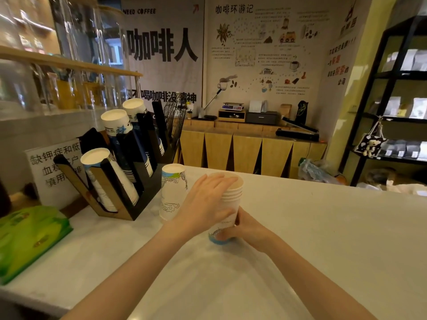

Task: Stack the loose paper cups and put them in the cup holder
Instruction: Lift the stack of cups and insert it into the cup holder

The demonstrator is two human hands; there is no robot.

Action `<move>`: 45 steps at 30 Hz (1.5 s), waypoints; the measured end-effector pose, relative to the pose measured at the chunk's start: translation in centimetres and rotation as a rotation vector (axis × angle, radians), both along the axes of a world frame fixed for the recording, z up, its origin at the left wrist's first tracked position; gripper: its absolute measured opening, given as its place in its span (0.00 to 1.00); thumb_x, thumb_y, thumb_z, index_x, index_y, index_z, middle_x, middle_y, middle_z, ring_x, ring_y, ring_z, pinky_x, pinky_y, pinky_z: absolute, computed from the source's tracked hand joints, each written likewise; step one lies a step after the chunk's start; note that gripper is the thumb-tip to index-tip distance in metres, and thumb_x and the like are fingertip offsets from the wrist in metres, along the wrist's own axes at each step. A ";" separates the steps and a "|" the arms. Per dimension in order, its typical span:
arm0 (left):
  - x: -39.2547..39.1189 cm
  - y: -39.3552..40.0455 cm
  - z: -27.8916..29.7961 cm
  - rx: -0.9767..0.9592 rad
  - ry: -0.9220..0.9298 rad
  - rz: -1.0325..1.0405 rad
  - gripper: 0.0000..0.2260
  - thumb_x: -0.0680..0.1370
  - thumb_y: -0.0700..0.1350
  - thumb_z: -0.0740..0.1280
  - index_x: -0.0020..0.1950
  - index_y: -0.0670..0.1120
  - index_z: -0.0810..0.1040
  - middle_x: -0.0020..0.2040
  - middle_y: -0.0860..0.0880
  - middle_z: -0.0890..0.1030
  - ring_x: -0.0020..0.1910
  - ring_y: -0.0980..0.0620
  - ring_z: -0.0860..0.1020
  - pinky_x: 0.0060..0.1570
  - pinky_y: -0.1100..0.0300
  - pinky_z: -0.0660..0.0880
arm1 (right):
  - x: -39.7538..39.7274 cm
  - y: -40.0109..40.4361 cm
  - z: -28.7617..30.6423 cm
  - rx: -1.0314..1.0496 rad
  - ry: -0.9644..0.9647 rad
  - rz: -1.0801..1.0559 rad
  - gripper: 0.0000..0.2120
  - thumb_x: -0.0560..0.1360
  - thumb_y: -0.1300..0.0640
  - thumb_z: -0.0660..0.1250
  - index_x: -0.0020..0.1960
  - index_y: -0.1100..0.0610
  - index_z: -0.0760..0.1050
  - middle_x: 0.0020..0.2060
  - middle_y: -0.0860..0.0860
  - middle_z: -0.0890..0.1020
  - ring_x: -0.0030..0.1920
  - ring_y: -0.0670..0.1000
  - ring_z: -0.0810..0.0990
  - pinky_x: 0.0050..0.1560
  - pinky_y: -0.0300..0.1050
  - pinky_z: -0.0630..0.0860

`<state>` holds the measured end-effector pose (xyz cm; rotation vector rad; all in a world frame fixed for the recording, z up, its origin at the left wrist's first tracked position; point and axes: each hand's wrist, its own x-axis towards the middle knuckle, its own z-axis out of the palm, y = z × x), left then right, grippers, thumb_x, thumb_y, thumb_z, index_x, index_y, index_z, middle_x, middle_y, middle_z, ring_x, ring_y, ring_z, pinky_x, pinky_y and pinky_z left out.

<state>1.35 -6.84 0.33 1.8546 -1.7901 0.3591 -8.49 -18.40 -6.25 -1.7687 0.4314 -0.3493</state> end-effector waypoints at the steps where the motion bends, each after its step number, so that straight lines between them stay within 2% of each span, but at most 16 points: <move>1: 0.1 0.0 0.0 -0.009 -0.007 -0.005 0.28 0.73 0.50 0.66 0.71 0.52 0.60 0.71 0.51 0.67 0.72 0.54 0.60 0.70 0.62 0.44 | 0.2 0.2 -0.3 -0.018 0.000 -0.014 0.36 0.61 0.67 0.76 0.65 0.51 0.66 0.57 0.51 0.79 0.56 0.49 0.78 0.52 0.41 0.79; 4: 0.5 0.1 0.0 -0.046 0.015 -0.010 0.24 0.75 0.45 0.64 0.70 0.51 0.63 0.67 0.50 0.73 0.68 0.52 0.67 0.70 0.60 0.51 | 0.2 0.1 -0.7 -0.013 0.003 -0.101 0.32 0.62 0.68 0.76 0.63 0.57 0.70 0.54 0.52 0.81 0.49 0.45 0.80 0.38 0.32 0.77; 8: 1.2 0.5 0.8 -0.088 0.063 0.025 0.23 0.75 0.41 0.63 0.69 0.51 0.64 0.66 0.49 0.74 0.65 0.50 0.70 0.66 0.57 0.63 | -0.4 -0.4 0.3 -0.098 0.019 -0.210 0.30 0.62 0.61 0.77 0.60 0.52 0.70 0.55 0.50 0.79 0.49 0.44 0.77 0.37 0.33 0.74; 11: 1.9 0.8 1.9 -0.110 0.145 0.041 0.23 0.76 0.40 0.62 0.70 0.50 0.63 0.66 0.48 0.73 0.62 0.50 0.72 0.58 0.58 0.70 | -1.0 -0.9 1.7 -0.137 -0.028 -0.251 0.30 0.63 0.61 0.76 0.61 0.50 0.69 0.52 0.49 0.77 0.48 0.44 0.77 0.35 0.33 0.75; 13: 2.5 0.9 2.7 -0.110 0.201 0.042 0.23 0.77 0.41 0.61 0.70 0.51 0.61 0.66 0.48 0.71 0.61 0.51 0.72 0.54 0.61 0.69 | -1.4 -1.2 3.0 -0.122 -0.079 -0.292 0.29 0.63 0.62 0.75 0.60 0.49 0.68 0.51 0.48 0.77 0.48 0.46 0.77 0.36 0.34 0.77; 15: 3.4 0.9 3.5 -0.113 0.234 0.057 0.23 0.77 0.42 0.60 0.71 0.52 0.60 0.67 0.47 0.70 0.62 0.51 0.70 0.55 0.61 0.68 | -1.6 -1.6 4.6 -0.098 -0.161 -0.326 0.28 0.64 0.63 0.75 0.60 0.51 0.69 0.51 0.48 0.76 0.51 0.49 0.78 0.40 0.37 0.79; 18: 4.7 1.1 4.6 -0.086 0.213 0.124 0.23 0.77 0.45 0.60 0.71 0.53 0.57 0.68 0.46 0.69 0.62 0.47 0.71 0.57 0.54 0.70 | -1.5 -2.0 7.5 -0.056 -0.297 -0.340 0.28 0.64 0.63 0.74 0.62 0.54 0.69 0.52 0.50 0.76 0.52 0.52 0.79 0.43 0.41 0.81; 20: 5.2 1.5 5.2 -0.084 0.214 0.151 0.27 0.75 0.47 0.63 0.71 0.54 0.57 0.66 0.46 0.69 0.59 0.48 0.71 0.56 0.52 0.71 | -0.8 -2.0 9.7 -0.040 -0.377 -0.337 0.27 0.65 0.63 0.74 0.62 0.56 0.69 0.53 0.52 0.78 0.53 0.54 0.80 0.46 0.43 0.82; 23: 5.7 2.1 5.6 -0.144 0.264 0.173 0.35 0.69 0.48 0.71 0.71 0.53 0.57 0.61 0.46 0.72 0.54 0.53 0.69 0.53 0.56 0.69 | 0.9 -1.4 13.3 -0.114 -0.450 -0.356 0.26 0.65 0.62 0.74 0.60 0.56 0.68 0.49 0.48 0.78 0.49 0.49 0.80 0.41 0.37 0.82; 25: 6.2 2.1 5.7 -0.202 0.313 0.227 0.38 0.66 0.52 0.73 0.70 0.53 0.57 0.61 0.47 0.74 0.58 0.50 0.72 0.57 0.50 0.72 | 2.2 -0.7 15.5 -0.209 -0.485 -0.347 0.30 0.65 0.60 0.75 0.63 0.55 0.66 0.48 0.45 0.76 0.48 0.45 0.79 0.39 0.31 0.80; 27: 6.8 1.9 5.7 -0.204 0.358 0.285 0.38 0.65 0.56 0.72 0.70 0.53 0.58 0.62 0.47 0.76 0.60 0.46 0.74 0.58 0.44 0.74 | 3.7 0.1 17.4 -0.302 -0.516 -0.313 0.32 0.64 0.58 0.76 0.63 0.54 0.65 0.51 0.45 0.76 0.49 0.43 0.78 0.40 0.32 0.79; 30: 7.6 1.4 5.3 -0.175 0.448 0.364 0.39 0.64 0.61 0.71 0.70 0.53 0.57 0.60 0.47 0.78 0.58 0.44 0.76 0.55 0.45 0.76 | 6.3 0.9 19.1 -0.414 -0.512 -0.256 0.34 0.63 0.57 0.77 0.65 0.55 0.65 0.55 0.47 0.76 0.51 0.42 0.76 0.44 0.32 0.76; 33: 8.7 1.0 4.4 -0.123 0.483 0.480 0.42 0.63 0.64 0.69 0.70 0.53 0.55 0.62 0.47 0.76 0.59 0.42 0.75 0.54 0.43 0.76 | 8.8 1.4 19.5 -0.470 -0.473 -0.218 0.34 0.62 0.56 0.77 0.64 0.55 0.65 0.53 0.46 0.76 0.50 0.42 0.76 0.45 0.34 0.75; 37: 9.5 0.6 3.0 -0.058 0.466 0.610 0.36 0.64 0.67 0.67 0.64 0.50 0.60 0.61 0.46 0.75 0.57 0.43 0.75 0.50 0.46 0.74 | 11.3 1.2 18.4 -0.492 -0.406 -0.177 0.33 0.61 0.54 0.78 0.62 0.55 0.67 0.49 0.44 0.76 0.47 0.40 0.75 0.42 0.33 0.73; 41: 10.2 0.8 1.3 -0.060 0.527 0.589 0.36 0.62 0.67 0.68 0.63 0.49 0.63 0.61 0.47 0.74 0.59 0.45 0.74 0.54 0.46 0.75 | 12.7 0.8 16.9 -0.478 -0.355 -0.168 0.31 0.60 0.54 0.78 0.59 0.54 0.68 0.47 0.43 0.76 0.46 0.41 0.75 0.42 0.33 0.73; 45: 10.8 0.6 -0.4 -0.028 0.656 0.558 0.38 0.61 0.64 0.71 0.63 0.47 0.64 0.61 0.47 0.75 0.59 0.46 0.74 0.54 0.48 0.76 | 13.6 0.6 14.9 -0.451 -0.312 -0.142 0.33 0.60 0.55 0.78 0.60 0.53 0.67 0.46 0.42 0.75 0.46 0.41 0.75 0.46 0.37 0.76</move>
